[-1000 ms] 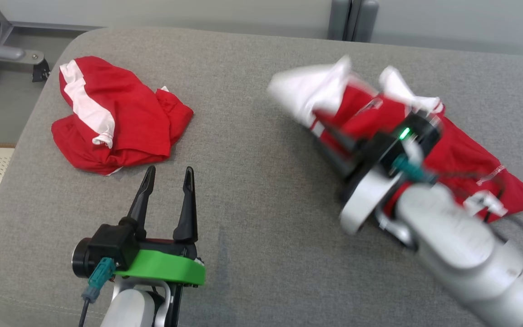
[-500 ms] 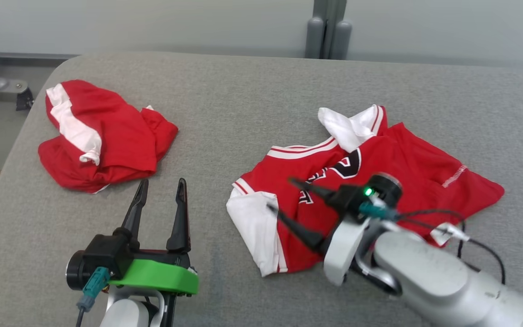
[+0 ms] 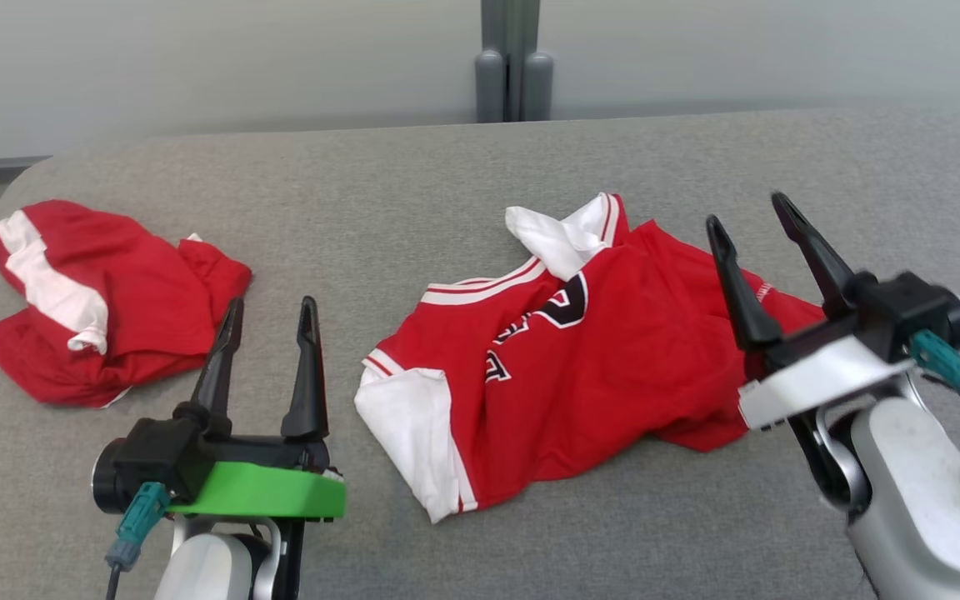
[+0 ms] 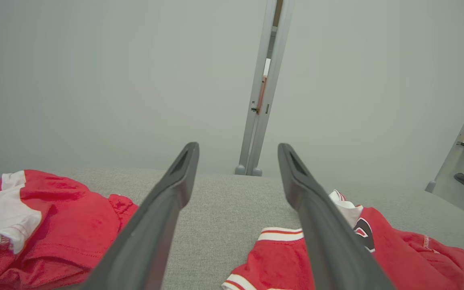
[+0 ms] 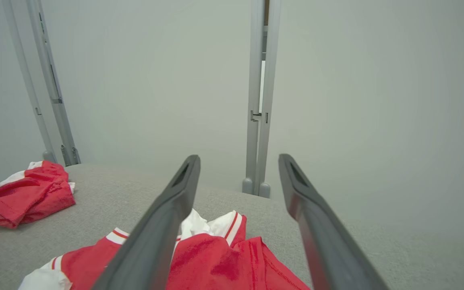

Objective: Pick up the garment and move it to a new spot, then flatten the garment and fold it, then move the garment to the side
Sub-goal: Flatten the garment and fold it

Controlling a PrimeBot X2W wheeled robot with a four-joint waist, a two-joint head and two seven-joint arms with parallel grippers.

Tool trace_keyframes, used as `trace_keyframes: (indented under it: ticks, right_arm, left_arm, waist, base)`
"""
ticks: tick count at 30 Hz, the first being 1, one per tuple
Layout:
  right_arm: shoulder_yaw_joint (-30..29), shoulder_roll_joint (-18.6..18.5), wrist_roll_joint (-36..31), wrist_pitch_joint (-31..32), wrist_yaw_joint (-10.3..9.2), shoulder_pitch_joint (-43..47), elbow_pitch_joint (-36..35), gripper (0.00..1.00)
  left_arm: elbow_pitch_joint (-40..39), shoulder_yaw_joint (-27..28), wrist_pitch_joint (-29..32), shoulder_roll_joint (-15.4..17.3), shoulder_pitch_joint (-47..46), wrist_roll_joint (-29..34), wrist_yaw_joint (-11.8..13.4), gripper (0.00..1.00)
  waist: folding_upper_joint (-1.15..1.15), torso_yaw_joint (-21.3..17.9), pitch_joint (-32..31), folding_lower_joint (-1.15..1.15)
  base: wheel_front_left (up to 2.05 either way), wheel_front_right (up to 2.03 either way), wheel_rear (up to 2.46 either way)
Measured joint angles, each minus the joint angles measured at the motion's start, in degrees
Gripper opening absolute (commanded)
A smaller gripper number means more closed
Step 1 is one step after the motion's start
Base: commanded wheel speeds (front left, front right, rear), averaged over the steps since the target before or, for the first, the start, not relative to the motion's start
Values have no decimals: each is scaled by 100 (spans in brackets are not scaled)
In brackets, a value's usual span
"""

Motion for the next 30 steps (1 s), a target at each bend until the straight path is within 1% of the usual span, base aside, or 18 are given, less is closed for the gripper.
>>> trace_keyframes:
  ticks: [2,5,9,13,17,21,23,26,30]
  right_arm:
    - [-391,223,-175,1,-1,396,-285,100]
    - [-698,515,-344,1,-1,841,-524,100]
    - [-783,711,-470,1,-1,1097,-632,100]
    - [-743,726,-563,1,-1,1098,-578,100]
    - [-581,516,-592,18,-1,838,-269,100]
    - [-318,296,-441,364,-1,203,-55,100]
    - [-85,102,-288,647,-1,-171,69,100]
    - [259,-188,123,1115,-1,-722,268,100]
    - [915,-580,795,1784,-1,-1384,566,100]
  left_arm:
    - [-51,42,0,1,9,0,-5,100]
    - [-35,43,-1,0,69,32,-46,100]
    - [-9,43,0,0,126,35,-53,100]
    - [29,-8,0,0,127,74,-97,100]
    - [43,-111,0,1,97,83,-97,100]
    - [65,-240,0,0,16,82,-96,100]
    - [75,-292,-1,1,-71,69,-93,100]
    - [81,-444,0,1,-203,5,-88,100]
    - [82,-643,0,1,-333,-99,-35,100]
  waist:
    - [0,-93,3,0]
    - [0,-212,11,0]
    - [0,-349,26,0]
    - [0,-404,86,0]
    - [0,-378,186,0]
    - [0,-302,345,0]
    - [0,-239,450,0]
    - [0,-103,592,0]
    - [0,136,779,0]
  base:
    - [0,0,0]
    - [0,0,0]
    - [0,0,0]
    - [0,0,0]
    - [0,0,0]
    - [0,0,0]
    - [0,0,0]
    - [0,0,0]
    - [0,0,0]
